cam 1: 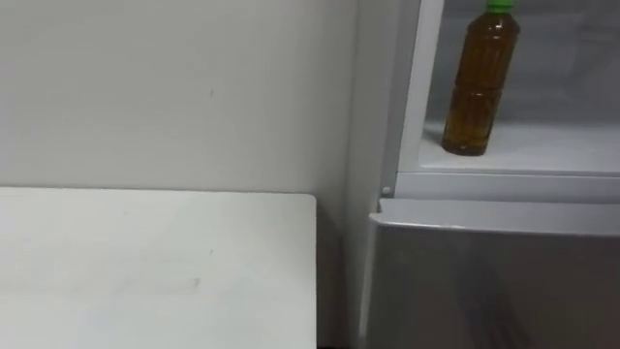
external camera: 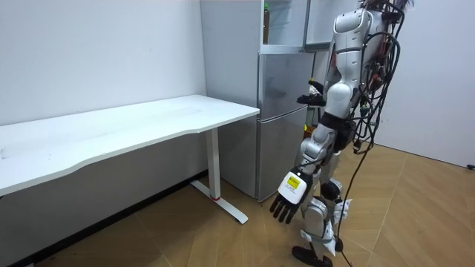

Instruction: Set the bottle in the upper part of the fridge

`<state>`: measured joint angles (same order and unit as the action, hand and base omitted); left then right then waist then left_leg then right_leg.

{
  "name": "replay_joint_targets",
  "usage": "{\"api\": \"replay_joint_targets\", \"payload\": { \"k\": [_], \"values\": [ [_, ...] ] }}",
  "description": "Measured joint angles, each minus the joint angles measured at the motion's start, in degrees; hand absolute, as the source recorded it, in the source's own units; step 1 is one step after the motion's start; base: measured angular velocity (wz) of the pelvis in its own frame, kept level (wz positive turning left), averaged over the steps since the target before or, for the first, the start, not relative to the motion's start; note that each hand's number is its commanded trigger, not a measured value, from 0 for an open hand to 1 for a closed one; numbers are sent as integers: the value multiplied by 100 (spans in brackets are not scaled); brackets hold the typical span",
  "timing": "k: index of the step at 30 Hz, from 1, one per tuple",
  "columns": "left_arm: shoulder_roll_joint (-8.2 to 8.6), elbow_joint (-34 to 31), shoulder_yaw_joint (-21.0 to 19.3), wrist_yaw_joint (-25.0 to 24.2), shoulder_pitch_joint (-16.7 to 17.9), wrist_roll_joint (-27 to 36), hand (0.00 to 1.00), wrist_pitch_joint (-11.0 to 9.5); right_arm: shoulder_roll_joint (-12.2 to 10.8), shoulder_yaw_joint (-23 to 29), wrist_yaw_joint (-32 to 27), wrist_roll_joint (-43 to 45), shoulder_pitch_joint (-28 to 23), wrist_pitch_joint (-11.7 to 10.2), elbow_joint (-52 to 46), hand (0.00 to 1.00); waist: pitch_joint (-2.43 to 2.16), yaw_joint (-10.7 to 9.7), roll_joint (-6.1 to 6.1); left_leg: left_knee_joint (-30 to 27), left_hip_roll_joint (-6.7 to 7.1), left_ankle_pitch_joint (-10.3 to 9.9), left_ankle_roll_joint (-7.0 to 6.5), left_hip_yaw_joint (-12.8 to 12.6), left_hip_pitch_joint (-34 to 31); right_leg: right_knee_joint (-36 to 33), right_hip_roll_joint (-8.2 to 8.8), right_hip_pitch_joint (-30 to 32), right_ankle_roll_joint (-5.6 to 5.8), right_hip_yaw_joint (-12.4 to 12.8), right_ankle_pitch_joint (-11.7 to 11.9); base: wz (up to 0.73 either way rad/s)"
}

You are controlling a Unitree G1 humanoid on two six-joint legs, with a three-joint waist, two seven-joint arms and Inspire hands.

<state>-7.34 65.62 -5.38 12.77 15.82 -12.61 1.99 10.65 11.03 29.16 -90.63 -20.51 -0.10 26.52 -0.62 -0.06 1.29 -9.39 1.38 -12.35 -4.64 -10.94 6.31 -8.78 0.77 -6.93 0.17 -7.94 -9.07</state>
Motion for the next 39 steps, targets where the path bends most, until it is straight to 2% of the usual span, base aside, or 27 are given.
{"api": "replay_joint_targets", "payload": {
  "k": [4, 6, 8, 13, 18, 20, 24, 26, 30, 34, 39],
  "values": [
    [-22, 1, -412, 103, 20, 131, 0, -25, 7, 801, -718, -15, 102, -13, 147, 0, -7, -302, 111, 4, 0, 0, -1, -4, 28, -2, 5, -17, -1, -21, -1, 0],
    [-35, -12, -531, 214, 61, 178, 0, -35, 17, 1222, -1256, -24, 225, -209, 228, 0, 13, -370, 163, 11, -4, 0, 0, -48, 31, -2, 2, -1, -1, 2, -1, -9],
    [-41, -25, -611, 249, 70, 177, 0, -69, 18, 1456, -1606, -27, 309, -294, 228, 0, 28, -469, 201, 11, -9, -1, 1, -66, 30, -4, -1, -1, -2, 3, 0, -4],
    [-64, -34, -847, 252, 69, 175, 0, -190, 100, 1970, -2535, 98, 440, -499, 75, 0, 36, -540, 303, 17, -13, -6, 1, -88, 29, -13, -3, 11, -4, 23, 2, -2],
    [-68, -40, -923, 251, 183, 170, 0, -202, 165, 2230, -3430, 440, 515, -689, -578, 0, 40, -655, 295, 27, -13, -16, 0, -84, 24, -14, -5, 19, -4, 29, 2, 0],
    [-64, -44, -988, 256, 211, 176, 0, -250, 294, 2386, -3837, 863, 625, -738, -782, 0, 40, -687, 283, 39, -12, -16, 0, -83, 23, -15, -1, 27, -4, 21, 2, 0],
    [-37, -168, -1027, 278, 323, 162, 0, -267, 384, 2656, -4382, 1455, 796, -818, -1337, 0, 25, -772, 283, 55, -14, -14, 1, -86, 11, -13, -9, 49, -3, 36, 2, 0],
    [-35, -165, -1034, 277, 304, 60, 0, -267, 460, 2660, -4735, 1960, 798, -871, -1945, 0, 29, -774, 245, 65, -15, -12, 3, -98, -11, -21, -11, 56, -3, 70, 2, -4],
    [-32, -200, -1042, 277, 268, 57, 0, -281, 620, 2690, -5117, 2149, 829, -872, -2621, 0, 31, -761, 249, 74, -16, -10, 5, -99, -20, -21, -14, 97, -3, 78, 2, 0],
    [-26, -199, -1042, 276, 268, 59, 0, -324, 848, 2710, -5371, 2474, 1120, -874, -2917, 0, 34, -764, 275, 80, -16, -11, 5, -116, -20, -22, -14, 108, -3, 48, 1, -2],
    [-21, -202, -1045, 276, 352, -17, 0, -354, 873, 2789, -5703, 3517, 1146, -860, -3389, 0, 39, -726, 286, 88, -23, -7, 8, -131, -68, -105, -16, 207, 5, 60, -4, -4]
  ]
}}
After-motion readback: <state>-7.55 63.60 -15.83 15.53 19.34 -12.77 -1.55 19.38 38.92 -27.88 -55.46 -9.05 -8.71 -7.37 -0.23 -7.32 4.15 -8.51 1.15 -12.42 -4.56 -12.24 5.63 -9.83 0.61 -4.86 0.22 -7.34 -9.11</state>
